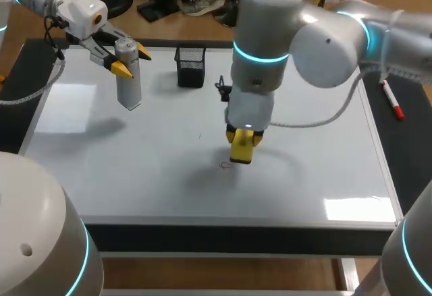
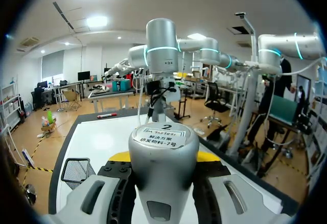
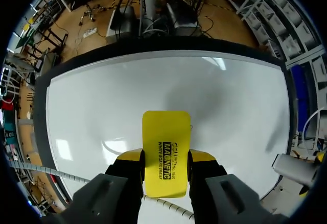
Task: Pick up the inspection probe, press it on each red-marked spot on the whiteboard one by one, put down the probe, pick up the eraser, and wipe off all the red marks.
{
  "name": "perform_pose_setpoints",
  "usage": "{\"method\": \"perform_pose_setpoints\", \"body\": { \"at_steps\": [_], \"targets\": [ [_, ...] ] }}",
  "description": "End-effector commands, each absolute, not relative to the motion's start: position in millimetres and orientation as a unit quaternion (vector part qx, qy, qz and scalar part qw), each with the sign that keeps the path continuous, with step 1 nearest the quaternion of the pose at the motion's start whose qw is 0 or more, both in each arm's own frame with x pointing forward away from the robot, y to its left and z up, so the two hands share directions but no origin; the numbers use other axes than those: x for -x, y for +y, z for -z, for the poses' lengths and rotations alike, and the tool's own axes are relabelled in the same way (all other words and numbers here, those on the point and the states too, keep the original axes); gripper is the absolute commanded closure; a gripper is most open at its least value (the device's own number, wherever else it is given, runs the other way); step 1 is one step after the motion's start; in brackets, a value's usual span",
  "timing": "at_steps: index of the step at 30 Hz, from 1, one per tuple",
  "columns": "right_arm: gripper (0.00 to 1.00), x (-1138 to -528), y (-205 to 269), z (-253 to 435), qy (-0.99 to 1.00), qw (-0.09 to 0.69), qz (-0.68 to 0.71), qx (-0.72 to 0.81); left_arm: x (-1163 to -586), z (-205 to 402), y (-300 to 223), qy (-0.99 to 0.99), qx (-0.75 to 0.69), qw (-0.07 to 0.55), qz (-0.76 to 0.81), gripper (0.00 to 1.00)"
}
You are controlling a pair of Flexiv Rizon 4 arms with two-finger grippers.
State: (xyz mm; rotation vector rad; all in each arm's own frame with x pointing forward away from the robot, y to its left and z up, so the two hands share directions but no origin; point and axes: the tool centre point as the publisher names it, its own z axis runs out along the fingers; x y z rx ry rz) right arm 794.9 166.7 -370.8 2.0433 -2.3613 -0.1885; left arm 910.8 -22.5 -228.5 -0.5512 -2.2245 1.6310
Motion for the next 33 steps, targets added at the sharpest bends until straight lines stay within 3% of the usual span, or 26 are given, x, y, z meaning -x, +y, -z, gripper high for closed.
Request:
{"method": "perform_pose_setpoints", "body": {
  "at_steps": [1,33],
  "targets": [
    [1.00,-791,184,384,-0.747,0.011,0.058,-0.662,-910,227,-23,-0.782,0.193,0.163,-0.571,1.00],
    [1.00,-782,223,423,-0.693,0.012,0.070,-0.718,-910,227,-23,-0.782,0.193,0.163,-0.571,1.00]
  ]
}}
